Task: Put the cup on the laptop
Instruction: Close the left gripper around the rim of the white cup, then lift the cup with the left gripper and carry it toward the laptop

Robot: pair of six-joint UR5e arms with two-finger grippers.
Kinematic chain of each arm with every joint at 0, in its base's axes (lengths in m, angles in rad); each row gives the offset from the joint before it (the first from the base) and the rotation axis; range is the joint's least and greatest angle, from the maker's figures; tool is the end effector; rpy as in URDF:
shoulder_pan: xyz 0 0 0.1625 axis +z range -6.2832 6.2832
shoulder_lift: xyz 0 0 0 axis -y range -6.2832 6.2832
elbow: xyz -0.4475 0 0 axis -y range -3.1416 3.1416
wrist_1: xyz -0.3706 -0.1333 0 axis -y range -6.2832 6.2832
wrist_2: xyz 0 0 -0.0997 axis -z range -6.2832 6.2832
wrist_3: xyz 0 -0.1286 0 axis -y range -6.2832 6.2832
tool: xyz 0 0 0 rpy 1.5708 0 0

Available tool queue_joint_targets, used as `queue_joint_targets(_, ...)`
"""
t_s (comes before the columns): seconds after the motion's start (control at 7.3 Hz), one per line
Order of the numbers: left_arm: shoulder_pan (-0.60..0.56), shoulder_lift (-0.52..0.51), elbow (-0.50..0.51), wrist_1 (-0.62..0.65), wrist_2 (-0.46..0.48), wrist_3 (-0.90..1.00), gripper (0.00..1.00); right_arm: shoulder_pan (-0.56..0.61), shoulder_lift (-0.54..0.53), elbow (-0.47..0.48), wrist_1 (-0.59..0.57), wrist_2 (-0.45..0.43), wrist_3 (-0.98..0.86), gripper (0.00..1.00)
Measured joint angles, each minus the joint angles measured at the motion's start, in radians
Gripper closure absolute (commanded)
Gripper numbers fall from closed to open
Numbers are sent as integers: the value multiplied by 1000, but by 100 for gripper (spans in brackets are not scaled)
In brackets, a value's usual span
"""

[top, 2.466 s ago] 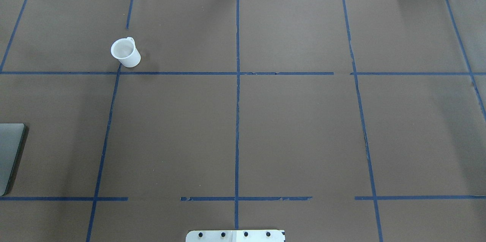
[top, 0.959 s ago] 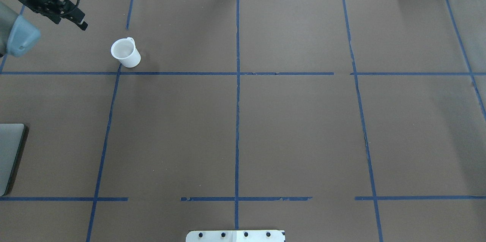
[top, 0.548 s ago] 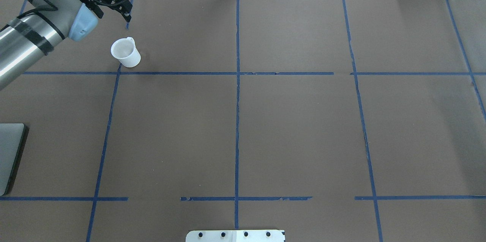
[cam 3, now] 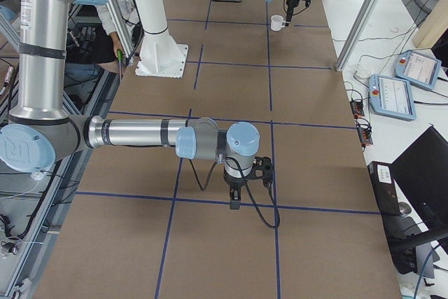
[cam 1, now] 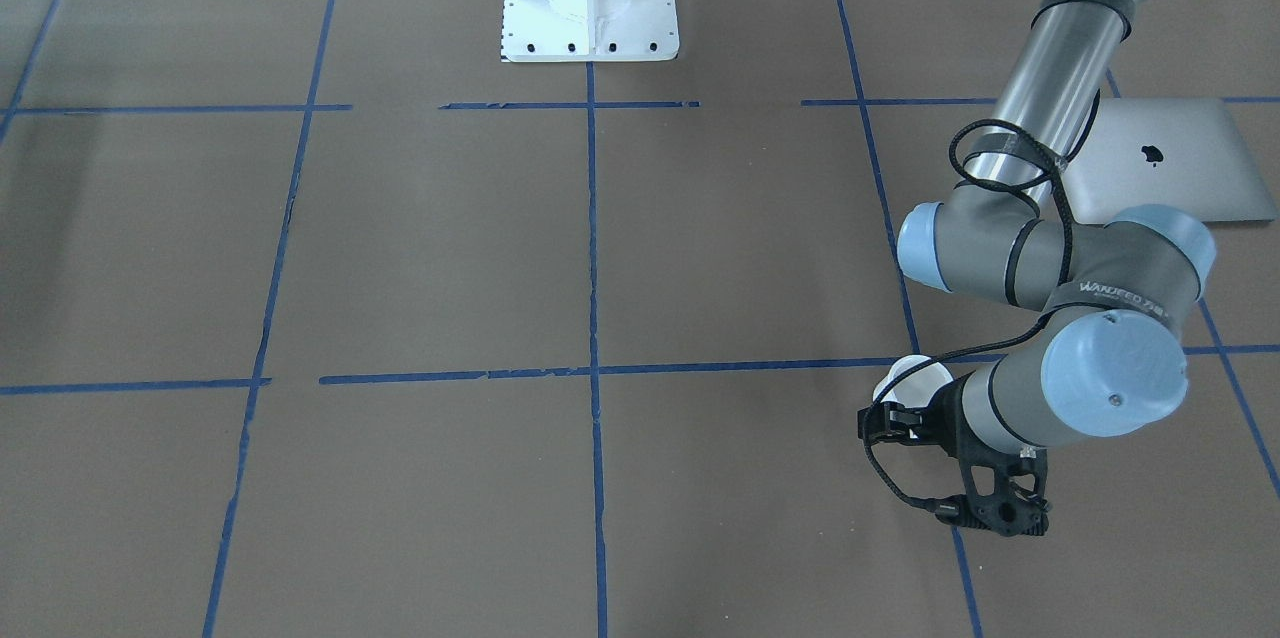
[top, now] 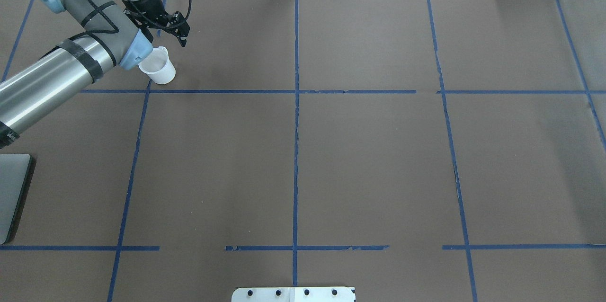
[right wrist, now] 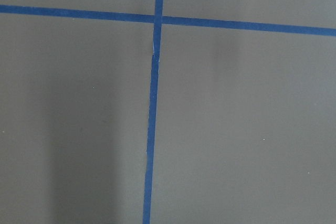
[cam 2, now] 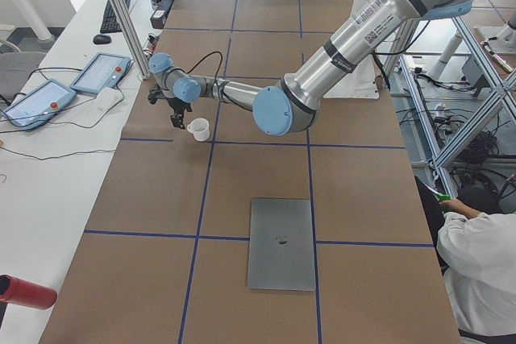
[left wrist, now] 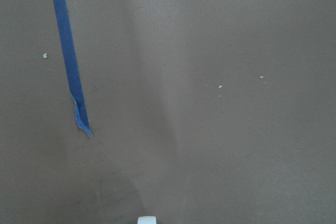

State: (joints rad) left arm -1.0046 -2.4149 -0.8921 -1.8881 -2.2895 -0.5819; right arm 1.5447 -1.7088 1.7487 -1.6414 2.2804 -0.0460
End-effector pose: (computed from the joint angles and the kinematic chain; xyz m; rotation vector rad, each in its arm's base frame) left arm 0.4059 -0.7293 0.4383 0.0051 0.8420 0.1586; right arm 0.0389 -0.4066 0.6915 -0.0223 -0.7099 -0.0581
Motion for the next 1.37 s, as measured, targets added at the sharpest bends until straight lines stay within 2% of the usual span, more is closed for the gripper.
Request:
queue_joint_targets(0.14,2,1,13,-2,1,1,47,0,0,0,0,0,0,0)
queue_joint_targets(0.27,5,3,20,-2,1,4,81,0,0,0,0,0,0,0)
queue_joint_targets(0.41,6,3,22,1,1,6,100,0,0,0,0,1,0,0)
queue_joint_targets(1.1,-22,-2,12,59,-3,9,100,0,0,0,0,0,0,0)
queue_joint_targets(1.37,-78,18,-69,184,-2,51,100,0,0,0,1,1,0,0)
